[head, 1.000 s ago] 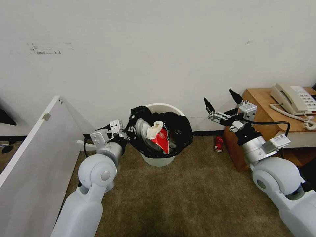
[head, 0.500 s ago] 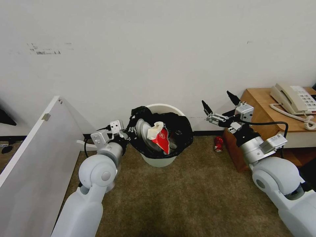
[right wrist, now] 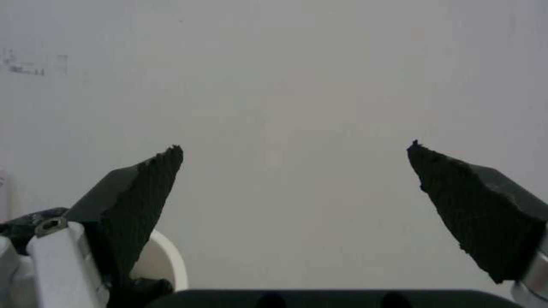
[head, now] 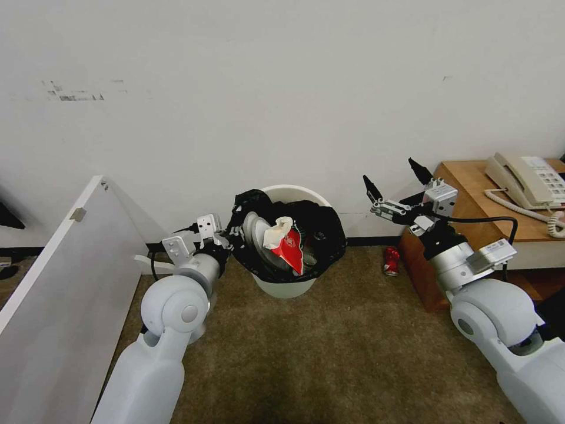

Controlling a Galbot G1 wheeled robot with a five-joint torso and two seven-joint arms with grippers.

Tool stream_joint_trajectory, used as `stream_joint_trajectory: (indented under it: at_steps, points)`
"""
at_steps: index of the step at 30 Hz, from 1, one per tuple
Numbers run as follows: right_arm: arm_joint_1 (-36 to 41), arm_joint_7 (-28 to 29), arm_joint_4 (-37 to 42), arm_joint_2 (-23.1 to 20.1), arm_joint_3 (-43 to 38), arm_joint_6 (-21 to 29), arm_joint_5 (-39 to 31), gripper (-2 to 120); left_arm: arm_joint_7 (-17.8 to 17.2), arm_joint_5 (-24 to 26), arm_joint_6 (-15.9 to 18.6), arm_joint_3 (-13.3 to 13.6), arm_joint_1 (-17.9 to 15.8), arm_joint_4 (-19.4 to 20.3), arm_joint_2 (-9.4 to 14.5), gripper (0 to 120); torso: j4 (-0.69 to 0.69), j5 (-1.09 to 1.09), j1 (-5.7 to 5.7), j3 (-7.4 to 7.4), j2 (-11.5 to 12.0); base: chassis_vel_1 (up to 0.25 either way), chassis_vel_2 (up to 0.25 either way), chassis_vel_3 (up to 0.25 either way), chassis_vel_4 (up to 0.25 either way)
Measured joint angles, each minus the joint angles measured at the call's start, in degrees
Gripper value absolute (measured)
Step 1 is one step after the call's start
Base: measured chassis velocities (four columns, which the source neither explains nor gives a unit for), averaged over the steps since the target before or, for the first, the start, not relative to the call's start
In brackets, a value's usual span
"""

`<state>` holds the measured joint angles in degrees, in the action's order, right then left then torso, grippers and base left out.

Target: Pick up the trash bin, then pick up the garbage from the floor and place it into the trash bin.

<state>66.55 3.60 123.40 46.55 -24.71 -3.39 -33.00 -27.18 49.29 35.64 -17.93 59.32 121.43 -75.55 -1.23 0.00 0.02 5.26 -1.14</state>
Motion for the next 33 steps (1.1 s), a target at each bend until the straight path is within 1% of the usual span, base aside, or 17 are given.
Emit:
stream_joint_trajectory:
  at_steps: [3, 12, 26, 29, 33]
  points:
    - [0.12, -0.12, 0.26, 0.30, 0.12, 1.59, 0.25, 100, -0.02, 0.04, 0.00, -0.15, 0.12, 0.16, 0.07, 4, 0.00, 0.00, 0.00, 0.00, 0.00, 0.000, 0.000, 0.000, 0.000]
    - [-0.16, 1.29, -0.58, 0.75, 0.38, 1.18, 0.91, 100, -0.02, 0.09, 0.01, -0.25, 0.18, 0.27, 0.07, 4, 0.00, 0.00, 0.00, 0.00, 0.00, 0.000, 0.000, 0.000, 0.000]
    - [-0.57, -0.08, -0.84, 0.71, 0.26, -0.49, 0.84, 100, -0.02, 0.12, 0.01, -0.04, -0.15, -0.08, -0.20, 4, 0.00, 0.00, 0.00, 0.00, 0.00, -0.013, 0.014, 0.018, -0.016]
    - [-0.59, -0.15, -0.82, 0.73, 0.34, -0.42, 0.82, 100, -0.03, 0.12, 0.01, -0.05, -0.14, -0.09, -0.24, 4, 0.00, 0.00, 0.00, 0.00, 0.00, 0.000, 0.000, 0.000, 0.000]
    - [-0.47, -0.16, -0.59, 0.73, 0.35, 0.89, 0.81, 100, -0.03, 0.15, 0.01, -0.07, -0.14, -0.09, -0.26, 4, 0.00, 0.00, 0.00, 0.00, 0.00, 0.000, 0.000, 0.000, 0.000]
